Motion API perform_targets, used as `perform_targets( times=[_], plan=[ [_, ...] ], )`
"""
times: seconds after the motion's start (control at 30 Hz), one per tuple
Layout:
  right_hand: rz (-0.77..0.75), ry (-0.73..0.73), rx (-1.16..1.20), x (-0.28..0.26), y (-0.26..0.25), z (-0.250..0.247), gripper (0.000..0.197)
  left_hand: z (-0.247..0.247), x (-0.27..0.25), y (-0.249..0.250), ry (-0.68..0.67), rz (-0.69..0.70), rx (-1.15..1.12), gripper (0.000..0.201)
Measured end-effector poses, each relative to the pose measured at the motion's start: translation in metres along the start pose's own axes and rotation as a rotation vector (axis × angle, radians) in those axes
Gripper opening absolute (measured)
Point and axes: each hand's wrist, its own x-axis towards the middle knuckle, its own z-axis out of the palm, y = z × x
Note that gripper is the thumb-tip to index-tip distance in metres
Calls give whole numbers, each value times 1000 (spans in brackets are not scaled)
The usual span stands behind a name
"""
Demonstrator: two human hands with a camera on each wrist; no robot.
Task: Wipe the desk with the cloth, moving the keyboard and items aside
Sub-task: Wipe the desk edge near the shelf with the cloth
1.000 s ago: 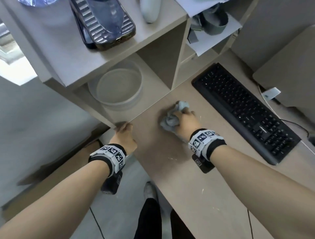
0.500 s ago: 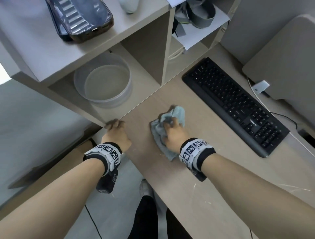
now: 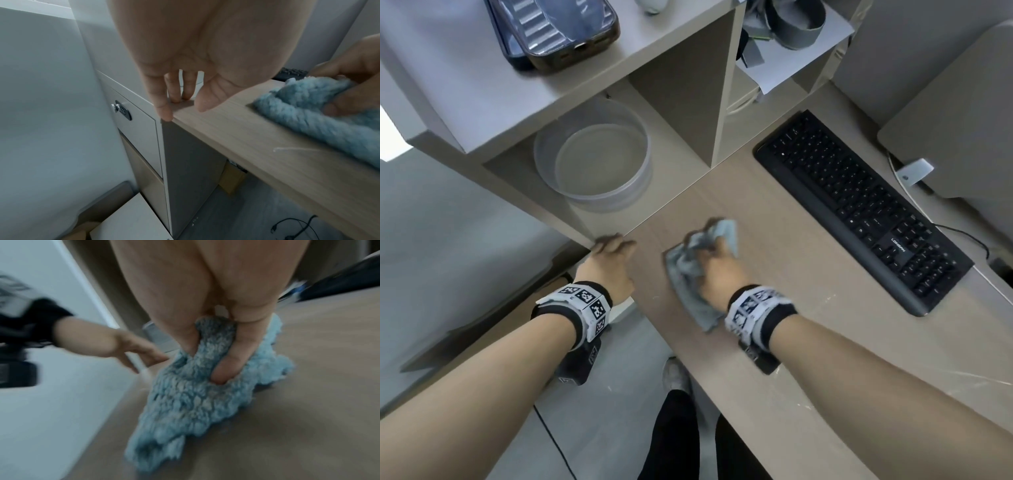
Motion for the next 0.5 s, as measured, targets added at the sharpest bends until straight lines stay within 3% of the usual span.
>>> perform_targets(
  times=[0.07,0.13,0.23,0.3,0.4,0.5],
  plan=[
    [-108,-83,100,-9,-14,20,46,-1,1,-1,-15,20,30,82],
    [-163,-23,189,-13,-8,16,46,-2,2,-1,-19,24,44,81],
    [-8,263,203,-8,31,-21,49,-1,2,-1,-8,18,43,79],
    [126,377,161,-4,70,-49,46,0,2,-2,-4,20,52,78],
    [267,364,1,-2,112,-66,41,0,2,-2,-10,22,61,77],
    [216,411,-70,-3,100,-38,22,2,2,-3,0,26,71,77]
  ],
)
